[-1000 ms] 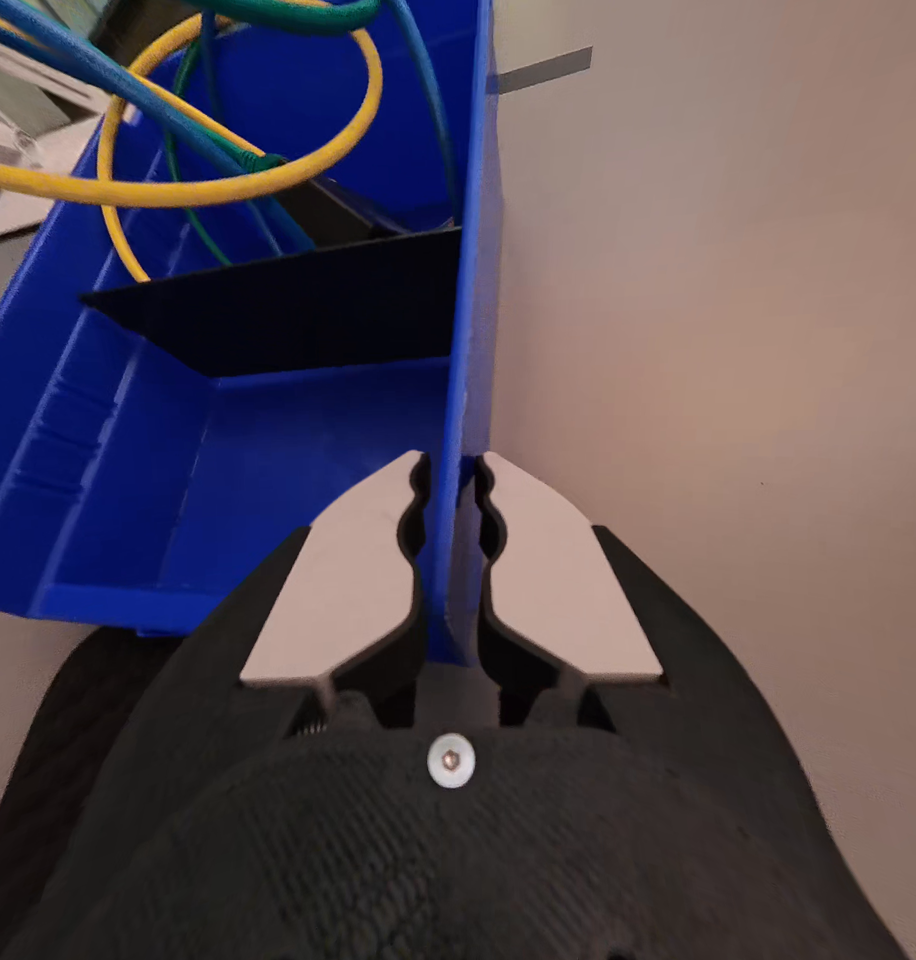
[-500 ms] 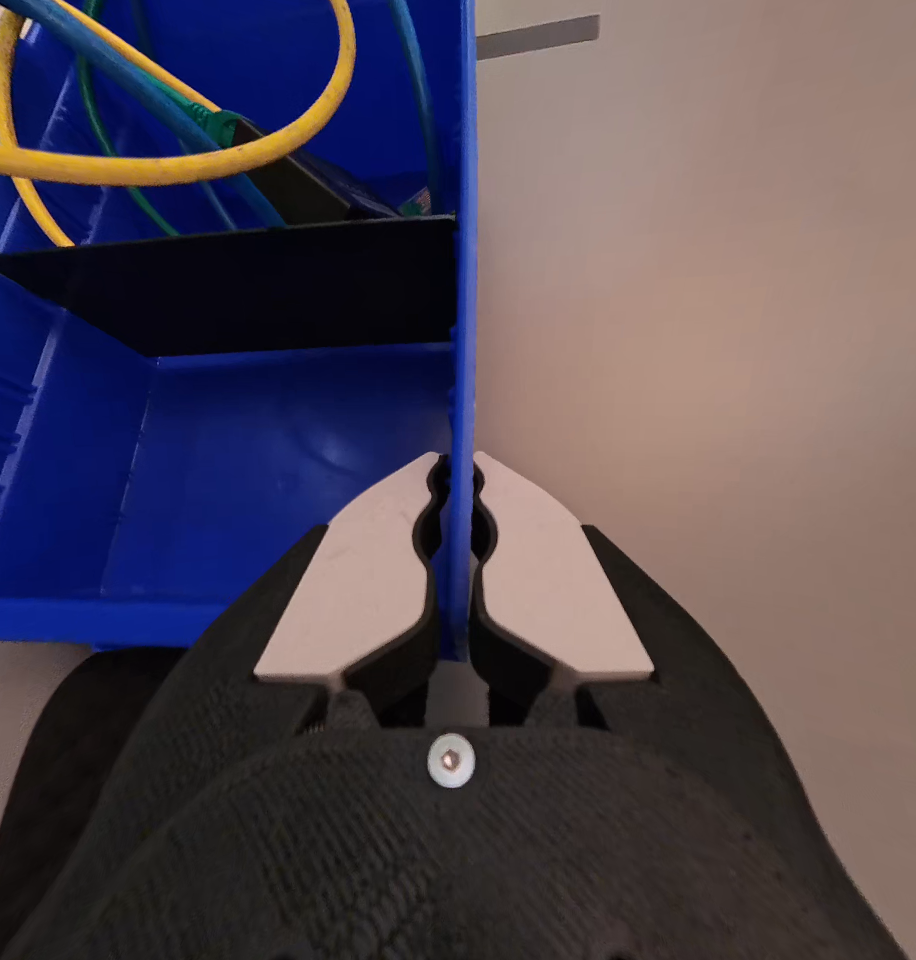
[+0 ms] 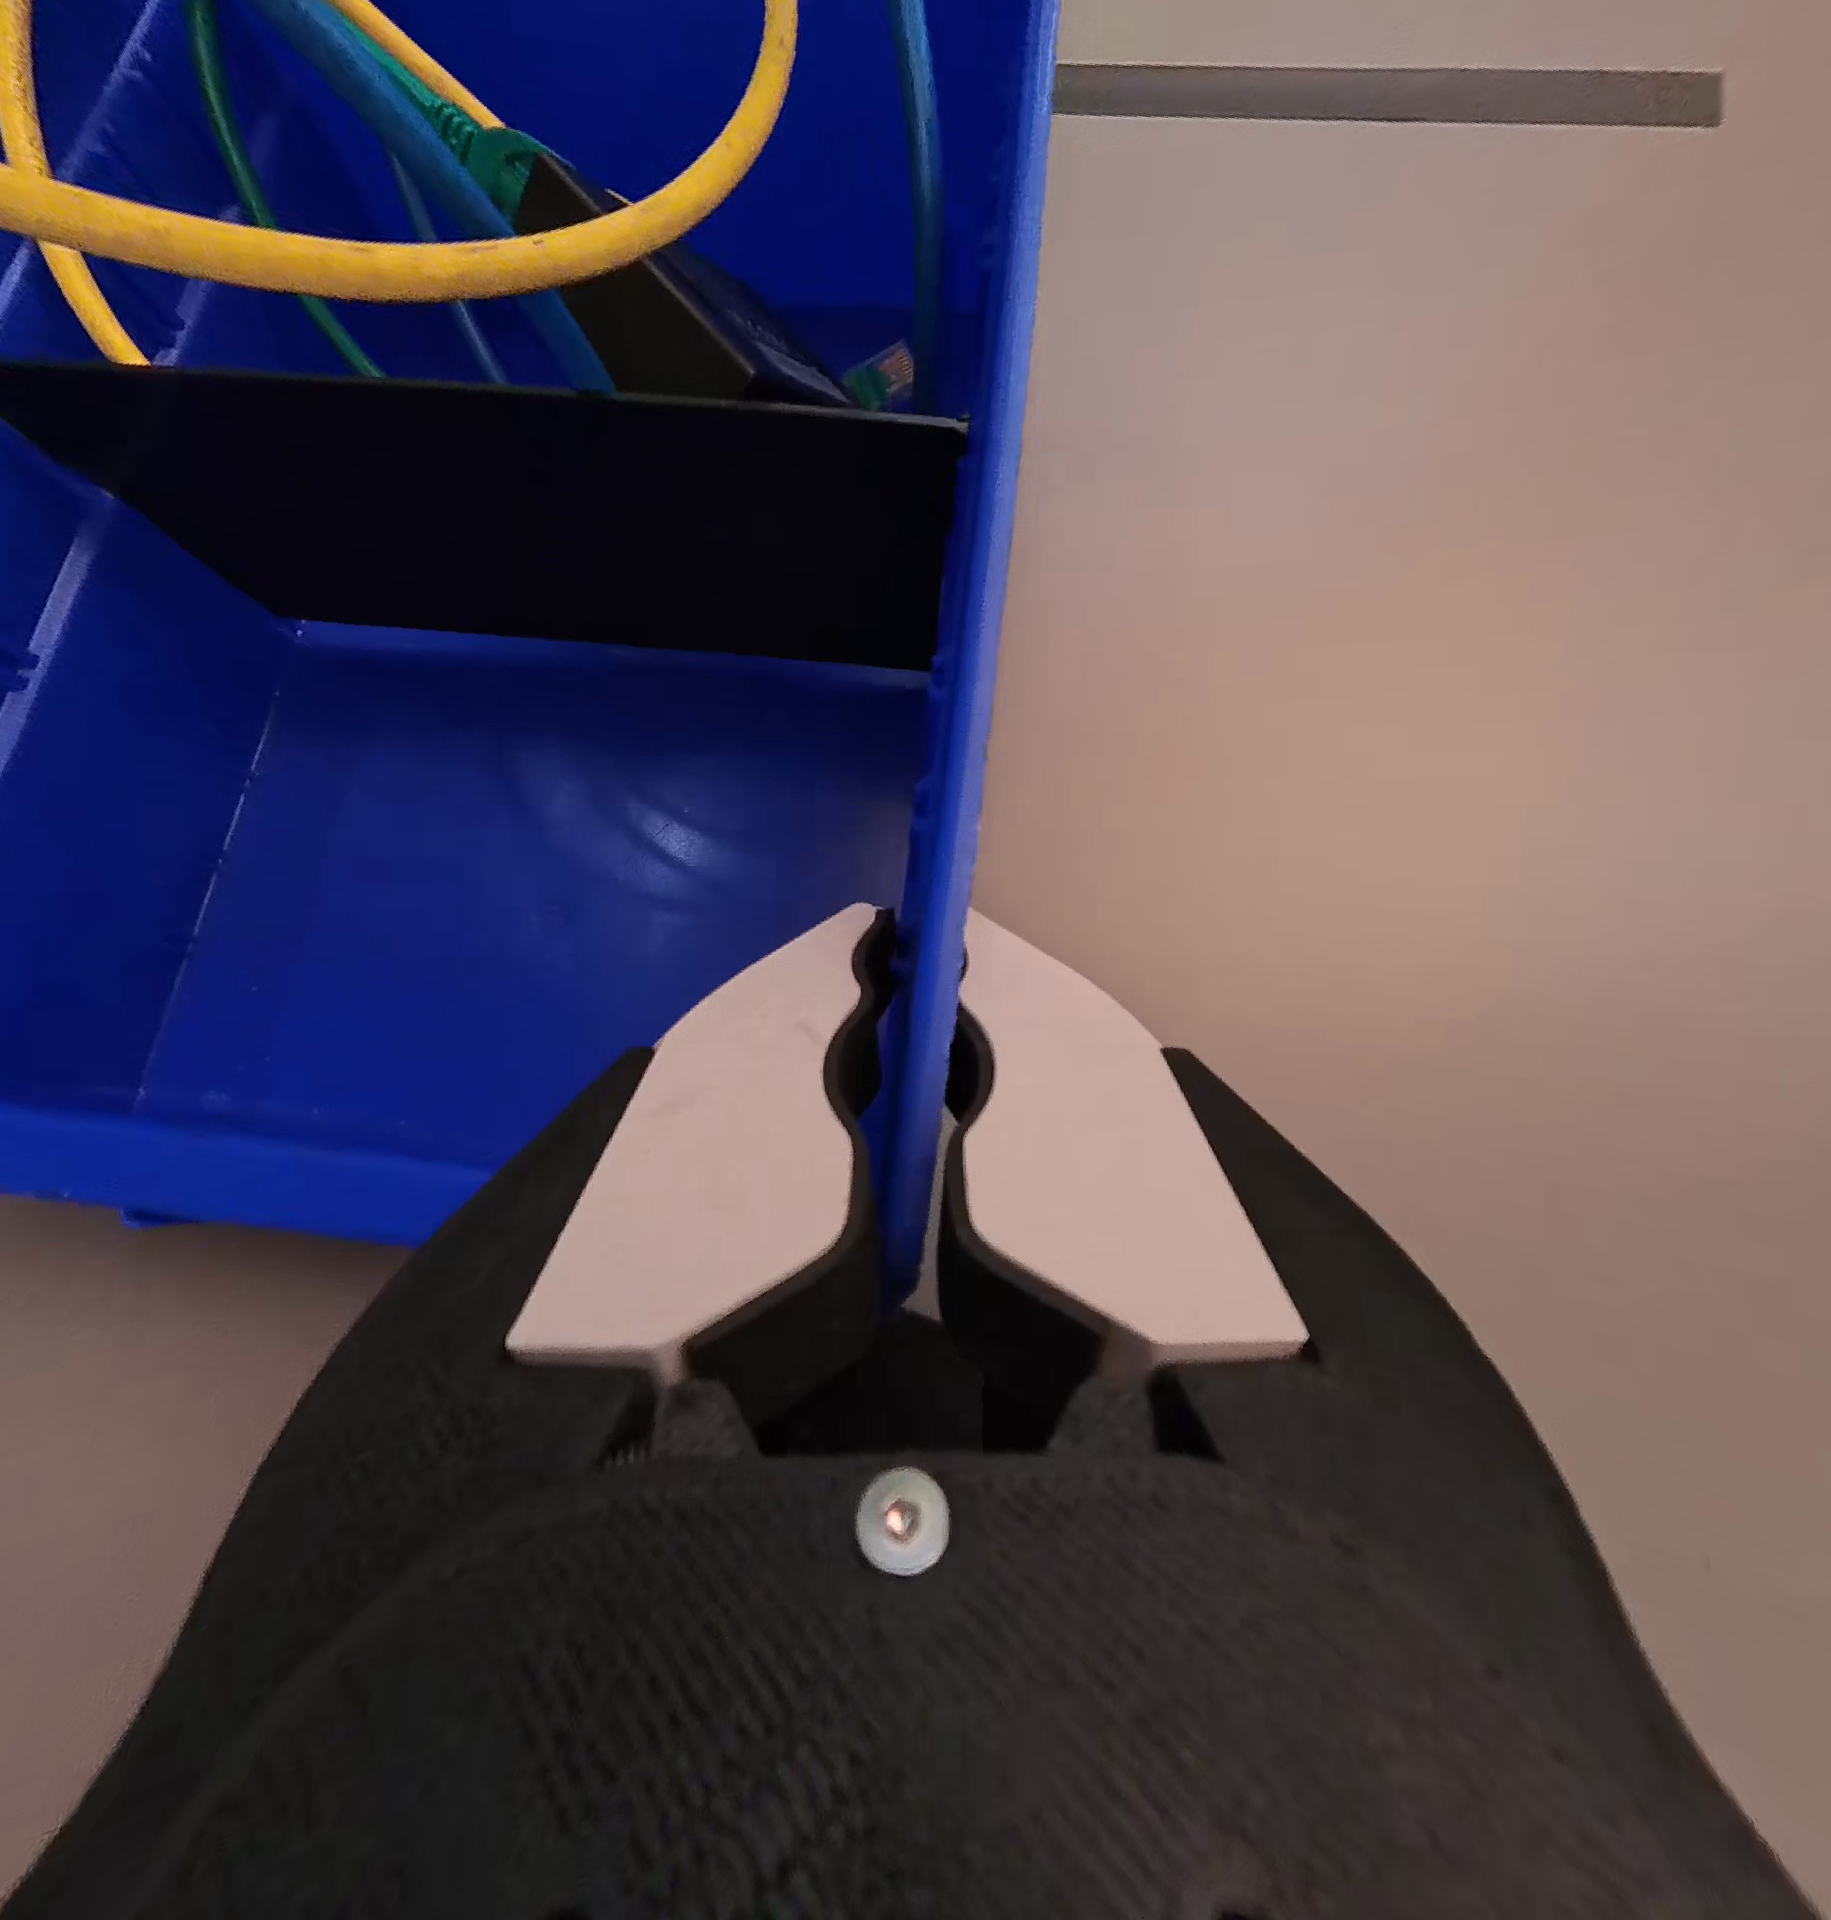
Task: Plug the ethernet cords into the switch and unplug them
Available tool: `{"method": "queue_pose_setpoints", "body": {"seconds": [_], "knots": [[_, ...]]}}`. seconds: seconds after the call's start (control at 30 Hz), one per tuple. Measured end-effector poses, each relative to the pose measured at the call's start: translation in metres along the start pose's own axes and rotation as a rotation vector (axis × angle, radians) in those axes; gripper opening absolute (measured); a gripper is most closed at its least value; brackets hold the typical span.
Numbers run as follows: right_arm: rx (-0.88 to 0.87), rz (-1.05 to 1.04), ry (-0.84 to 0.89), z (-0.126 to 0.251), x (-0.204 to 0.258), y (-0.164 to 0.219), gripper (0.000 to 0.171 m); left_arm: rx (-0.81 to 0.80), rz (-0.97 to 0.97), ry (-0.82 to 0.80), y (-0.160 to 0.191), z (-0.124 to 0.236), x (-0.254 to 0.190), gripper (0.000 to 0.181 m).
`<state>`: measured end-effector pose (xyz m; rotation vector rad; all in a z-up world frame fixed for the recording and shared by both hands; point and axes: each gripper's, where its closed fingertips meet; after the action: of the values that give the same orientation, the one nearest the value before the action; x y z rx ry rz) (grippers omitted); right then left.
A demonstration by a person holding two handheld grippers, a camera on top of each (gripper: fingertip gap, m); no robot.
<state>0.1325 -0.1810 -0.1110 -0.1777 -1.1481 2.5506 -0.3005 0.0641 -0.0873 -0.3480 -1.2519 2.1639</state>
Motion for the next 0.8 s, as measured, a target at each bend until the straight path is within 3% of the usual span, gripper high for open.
{"method": "queue_pose_setpoints", "body": {"seconds": [0.13,0.23,0.33,0.4,0.43,0.47,0.53,0.57,0.67,0.8], "knots": [[-0.025,0.022,-0.028,0.0,0.022,-0.002,0.013,-0.036,0.024,-0.015,0.004,0.009,-0.009,0.007],[-0.166,-0.036,0.007,0.024,0.023,-0.014,0.018,-0.064,0.077,0.007,0.004,0.015,-0.008,0.012],[-0.597,-0.002,0.115,0.104,0.044,-0.055,0.021,-0.179,0.174,0.0,-0.008,0.037,0.002,0.035],[-0.951,0.07,-0.025,0.158,0.117,-0.086,0.021,-0.311,0.221,-0.014,-0.022,0.059,0.007,0.036],[-0.993,0.115,-0.113,0.164,0.159,-0.094,0.021,-0.362,0.23,-0.03,-0.028,0.069,0.008,0.037],[-0.933,0.167,-0.194,0.155,0.199,-0.096,0.025,-0.394,0.224,-0.049,-0.032,0.076,0.008,0.039],[-0.73,0.221,-0.24,0.116,0.257,-0.098,0.06,-0.412,0.2,-0.084,-0.037,0.086,0.008,0.042],[-0.626,0.235,-0.233,0.094,0.275,-0.096,0.068,-0.414,0.193,-0.089,-0.038,0.09,0.006,0.045],[-0.472,0.222,-0.175,0.048,0.301,-0.095,0.071,-0.447,0.187,-0.1,-0.045,0.105,0.003,0.048],[-0.439,0.2,-0.099,0.019,0.307,-0.072,0.069,-0.481,0.167,-0.091,-0.05,0.119,0.0,0.047]]}}
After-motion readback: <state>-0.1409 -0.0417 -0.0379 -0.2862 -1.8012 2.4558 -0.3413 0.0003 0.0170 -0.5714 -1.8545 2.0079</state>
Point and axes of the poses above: each gripper's, where its closed fingertips meet, z back along the fingers, y out of its underside, x = y × z across the jaws, and after that the axes turned 3 degrees about z, right-handed
